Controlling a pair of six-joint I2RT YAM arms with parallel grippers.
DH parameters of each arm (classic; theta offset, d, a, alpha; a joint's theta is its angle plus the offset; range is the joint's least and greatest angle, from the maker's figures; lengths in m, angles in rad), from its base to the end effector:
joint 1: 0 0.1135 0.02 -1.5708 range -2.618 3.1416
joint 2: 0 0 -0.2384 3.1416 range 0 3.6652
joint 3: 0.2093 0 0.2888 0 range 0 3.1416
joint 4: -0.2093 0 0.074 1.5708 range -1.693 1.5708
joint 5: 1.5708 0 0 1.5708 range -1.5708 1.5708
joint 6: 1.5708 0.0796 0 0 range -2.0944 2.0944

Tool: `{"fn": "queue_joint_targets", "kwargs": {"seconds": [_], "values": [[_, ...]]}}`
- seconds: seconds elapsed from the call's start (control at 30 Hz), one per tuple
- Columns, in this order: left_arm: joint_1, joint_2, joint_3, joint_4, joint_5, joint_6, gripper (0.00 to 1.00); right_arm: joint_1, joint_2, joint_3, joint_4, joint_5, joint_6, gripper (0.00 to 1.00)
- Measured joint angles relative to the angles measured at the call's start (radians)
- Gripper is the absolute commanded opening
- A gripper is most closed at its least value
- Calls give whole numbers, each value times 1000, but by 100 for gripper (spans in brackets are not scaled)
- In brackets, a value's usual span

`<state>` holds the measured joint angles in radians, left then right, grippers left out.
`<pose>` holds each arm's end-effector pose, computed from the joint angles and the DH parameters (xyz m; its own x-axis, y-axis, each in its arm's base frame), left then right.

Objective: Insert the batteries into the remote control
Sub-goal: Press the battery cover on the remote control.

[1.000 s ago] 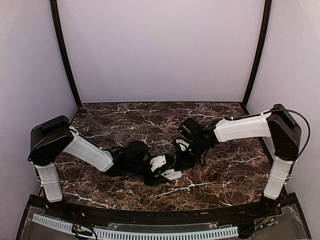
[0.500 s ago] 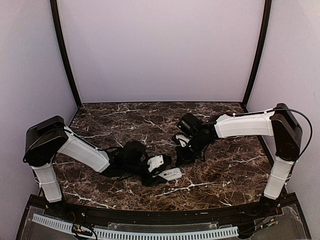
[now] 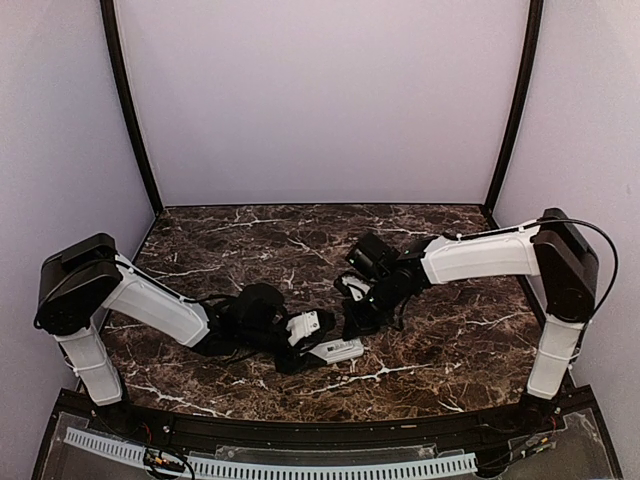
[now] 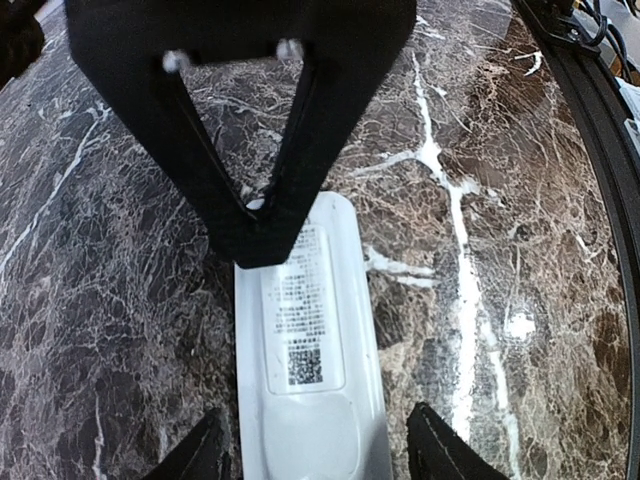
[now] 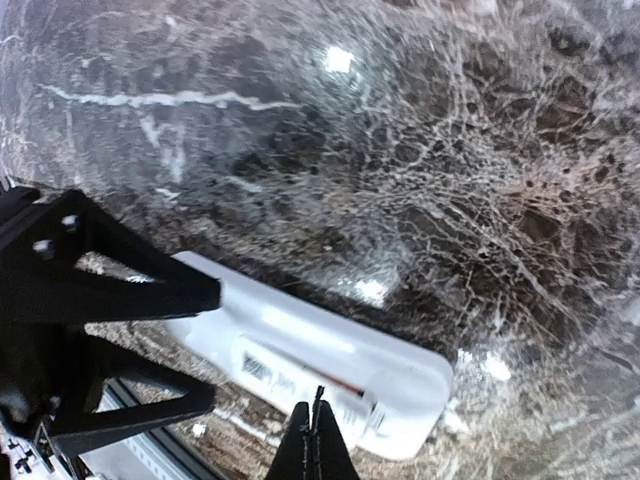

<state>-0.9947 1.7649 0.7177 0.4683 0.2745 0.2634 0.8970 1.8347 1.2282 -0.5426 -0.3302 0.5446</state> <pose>0.1918 -0.3348 0.0504 -0.0454 0.5300 -0.8468 0.9763 0.2031 0.0748 0.2354 0.3362 0.0957 -0.9128 -0.3578 -0.1968 -0.4082 0.7856 0.4651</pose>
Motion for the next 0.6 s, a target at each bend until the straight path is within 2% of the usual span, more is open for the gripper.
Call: {"fn": "queue_joint_targets", "kwargs": {"seconds": [0.2,0.5,0.6], "values": [[0,0,0,-6,-3,-2,60,2,33,-31,56,-37,13,0],[0,0,0,-7,-6,-3,59,4,26,-14,30,-39,3,0],[0,0,0,-10,-10,-3,59,3,2,15,-9,-19,-6,6]]}}
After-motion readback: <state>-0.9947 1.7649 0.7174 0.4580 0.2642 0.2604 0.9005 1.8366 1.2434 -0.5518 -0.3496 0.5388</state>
